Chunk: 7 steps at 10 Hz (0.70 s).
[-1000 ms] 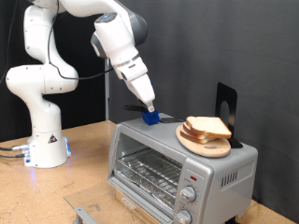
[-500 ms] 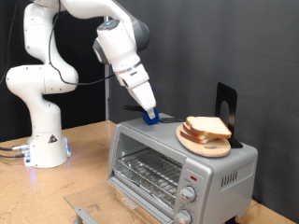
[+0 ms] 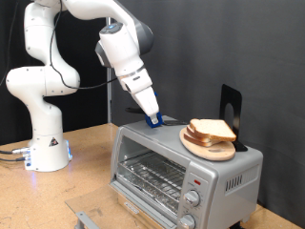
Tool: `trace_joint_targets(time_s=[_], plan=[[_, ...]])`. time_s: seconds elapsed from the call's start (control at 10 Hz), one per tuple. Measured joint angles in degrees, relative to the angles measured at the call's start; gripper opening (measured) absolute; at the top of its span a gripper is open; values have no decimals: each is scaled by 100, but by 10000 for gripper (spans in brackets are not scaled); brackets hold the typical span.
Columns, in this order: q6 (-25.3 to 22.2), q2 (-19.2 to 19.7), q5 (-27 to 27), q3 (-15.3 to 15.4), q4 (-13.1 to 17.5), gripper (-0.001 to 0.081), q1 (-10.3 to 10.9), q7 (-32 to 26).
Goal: Make a piece of toast with the oven
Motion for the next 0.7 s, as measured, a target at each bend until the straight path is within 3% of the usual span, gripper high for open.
trace_joint_targets(time_s=[0.7], plan=[[-87, 1, 101, 88, 0, 808, 18, 198]])
